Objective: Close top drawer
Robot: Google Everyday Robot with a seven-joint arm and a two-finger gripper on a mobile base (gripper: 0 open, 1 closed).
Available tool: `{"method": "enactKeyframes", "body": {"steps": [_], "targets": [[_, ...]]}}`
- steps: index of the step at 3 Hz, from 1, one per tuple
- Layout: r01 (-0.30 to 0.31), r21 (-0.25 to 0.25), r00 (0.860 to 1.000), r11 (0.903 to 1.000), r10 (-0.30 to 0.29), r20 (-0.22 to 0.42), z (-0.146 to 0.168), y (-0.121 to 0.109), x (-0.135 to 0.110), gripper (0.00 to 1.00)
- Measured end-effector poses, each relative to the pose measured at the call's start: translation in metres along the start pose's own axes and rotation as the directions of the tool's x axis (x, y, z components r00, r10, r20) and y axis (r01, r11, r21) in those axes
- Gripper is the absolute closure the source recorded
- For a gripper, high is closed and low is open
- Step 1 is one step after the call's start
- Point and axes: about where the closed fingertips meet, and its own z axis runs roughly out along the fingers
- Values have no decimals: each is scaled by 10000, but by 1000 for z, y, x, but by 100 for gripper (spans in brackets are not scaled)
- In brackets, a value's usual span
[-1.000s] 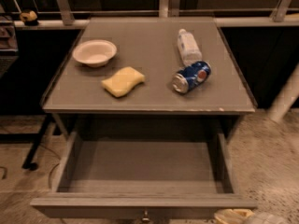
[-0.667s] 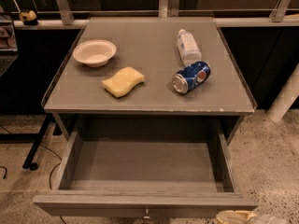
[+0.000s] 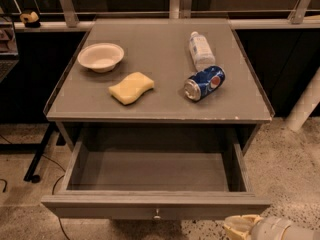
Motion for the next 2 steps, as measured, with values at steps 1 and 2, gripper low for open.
{"method": "enactKeyframes", "body": {"steps": [1,2], "targets": [[916,-648,9956,9937,-903,235,34,-2,-40,100],[916,-648,9956,9937,-903,235,34,-2,-40,100]]}}
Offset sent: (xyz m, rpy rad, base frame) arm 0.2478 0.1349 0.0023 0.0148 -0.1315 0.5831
